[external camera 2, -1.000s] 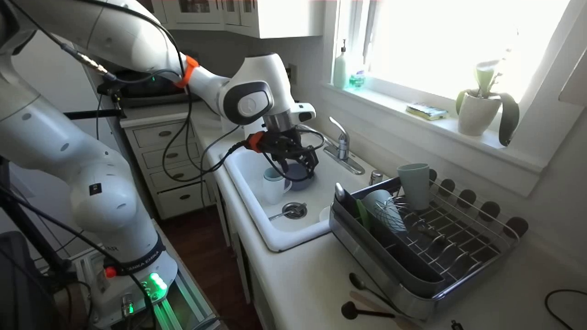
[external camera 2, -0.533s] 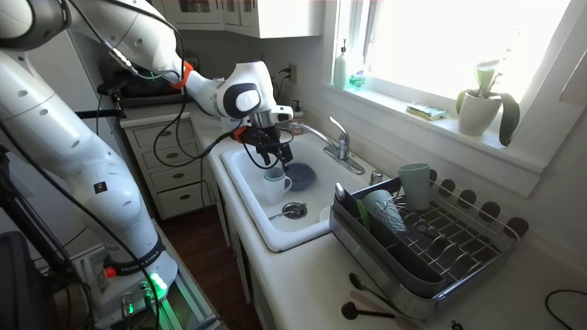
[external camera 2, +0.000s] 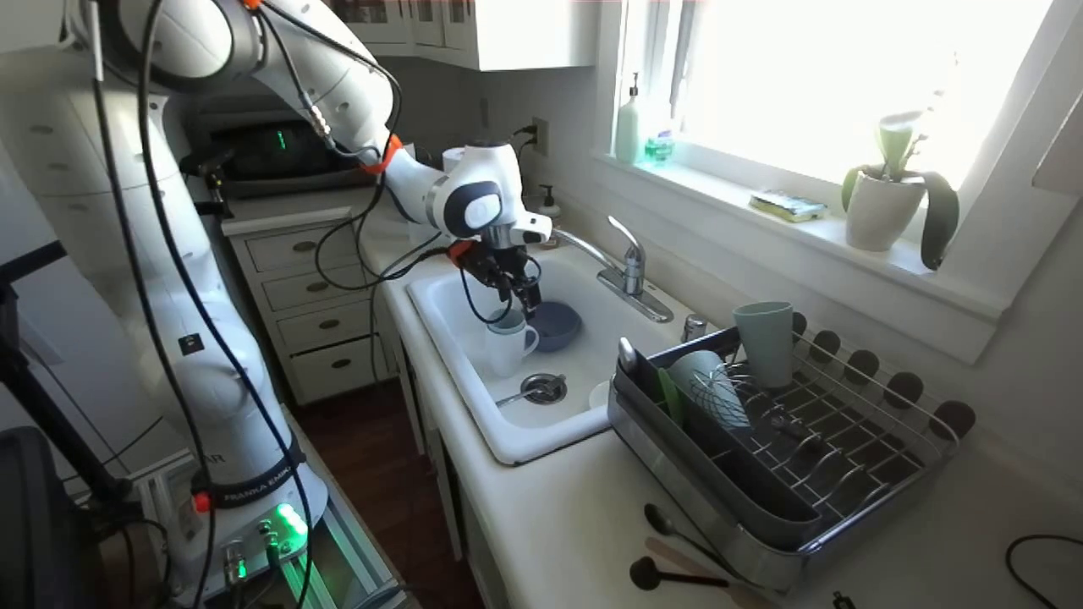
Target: Move the blue cup from the sink to the plate rack
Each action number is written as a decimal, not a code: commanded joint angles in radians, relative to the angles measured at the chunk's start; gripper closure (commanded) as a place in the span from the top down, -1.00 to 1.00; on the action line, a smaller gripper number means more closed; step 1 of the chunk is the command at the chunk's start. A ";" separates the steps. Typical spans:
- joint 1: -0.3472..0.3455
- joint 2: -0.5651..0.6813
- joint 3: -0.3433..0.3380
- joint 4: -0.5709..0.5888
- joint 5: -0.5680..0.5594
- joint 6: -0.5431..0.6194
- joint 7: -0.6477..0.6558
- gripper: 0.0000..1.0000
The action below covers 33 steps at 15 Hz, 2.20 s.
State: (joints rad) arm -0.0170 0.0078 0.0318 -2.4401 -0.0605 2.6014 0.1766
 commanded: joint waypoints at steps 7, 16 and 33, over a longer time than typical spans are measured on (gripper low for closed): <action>0.054 0.279 0.003 0.230 0.109 -0.005 0.031 0.22; 0.074 0.350 0.004 0.284 0.097 -0.074 0.012 -0.17; 0.082 0.313 0.001 0.282 0.088 -0.141 -0.004 -0.98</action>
State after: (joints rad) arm 0.0573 0.3440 0.0370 -2.1572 0.0293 2.4953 0.1848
